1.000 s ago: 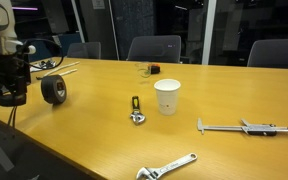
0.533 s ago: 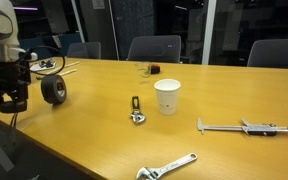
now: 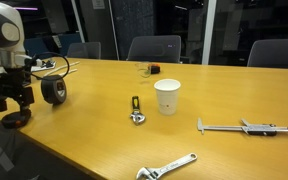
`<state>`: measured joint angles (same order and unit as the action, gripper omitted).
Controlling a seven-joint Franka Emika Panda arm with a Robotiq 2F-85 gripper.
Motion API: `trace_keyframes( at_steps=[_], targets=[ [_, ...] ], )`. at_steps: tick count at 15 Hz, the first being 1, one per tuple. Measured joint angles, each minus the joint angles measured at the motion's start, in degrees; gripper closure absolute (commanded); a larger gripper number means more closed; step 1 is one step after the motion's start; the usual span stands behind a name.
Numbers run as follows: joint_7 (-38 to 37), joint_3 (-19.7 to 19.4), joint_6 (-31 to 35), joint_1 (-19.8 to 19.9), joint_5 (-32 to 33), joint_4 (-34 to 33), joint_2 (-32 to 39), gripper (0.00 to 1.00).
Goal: Pick up the measuring tape and put at the edge of the table
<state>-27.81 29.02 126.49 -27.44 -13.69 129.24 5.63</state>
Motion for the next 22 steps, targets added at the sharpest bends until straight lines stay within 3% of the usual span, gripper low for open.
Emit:
trace_keyframes(
  at_steps=[8, 11, 15, 22],
  targets=[
    [0.00, -1.43, -0.19, 0.02, 0.28, -0.28, 0.52, 0.00],
    [0.00, -3.59, -3.38, 0.81, 3.02, -1.21, -1.25, 0.00],
    [0.02, -6.82, -11.55, 3.85, 9.27, -2.36, -9.33, 0.00],
    [-0.03, -10.82, -25.02, 11.46, 17.26, -0.13, -29.86, 0.00]
  ],
)
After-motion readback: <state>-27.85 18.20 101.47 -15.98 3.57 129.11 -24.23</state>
